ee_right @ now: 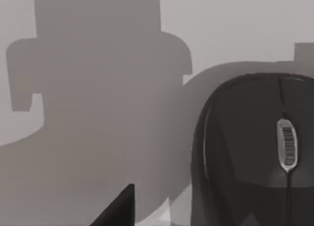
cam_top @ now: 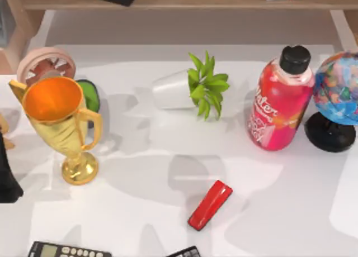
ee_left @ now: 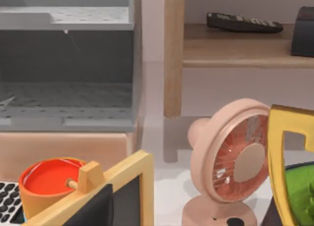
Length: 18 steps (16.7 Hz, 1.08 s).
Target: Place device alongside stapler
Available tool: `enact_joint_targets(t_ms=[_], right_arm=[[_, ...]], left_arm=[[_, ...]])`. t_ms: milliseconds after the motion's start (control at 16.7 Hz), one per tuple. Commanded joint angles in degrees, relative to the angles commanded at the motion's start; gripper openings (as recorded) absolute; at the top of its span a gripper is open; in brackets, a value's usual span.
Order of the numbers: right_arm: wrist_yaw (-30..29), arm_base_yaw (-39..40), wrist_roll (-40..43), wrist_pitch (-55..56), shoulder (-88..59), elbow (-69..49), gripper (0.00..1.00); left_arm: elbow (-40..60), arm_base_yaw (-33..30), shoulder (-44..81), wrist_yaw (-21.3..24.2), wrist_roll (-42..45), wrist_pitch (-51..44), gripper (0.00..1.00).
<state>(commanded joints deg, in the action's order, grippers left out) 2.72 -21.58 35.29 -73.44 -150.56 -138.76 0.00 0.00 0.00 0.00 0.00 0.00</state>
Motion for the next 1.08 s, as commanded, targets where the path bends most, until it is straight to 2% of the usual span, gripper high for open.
enact_joint_targets(t_ms=[540,1080], right_arm=[[0.0,0.0,0.0,0.0,0.0,0.0,0.02],[0.01,-0.07,-0.08,-0.02,0.04,-0.02,0.0]], left_arm=[[0.0,0.0,0.0,0.0,0.0,0.0,1.0],[0.0,0.0,0.0,0.0,0.0,0.0,1.0]])
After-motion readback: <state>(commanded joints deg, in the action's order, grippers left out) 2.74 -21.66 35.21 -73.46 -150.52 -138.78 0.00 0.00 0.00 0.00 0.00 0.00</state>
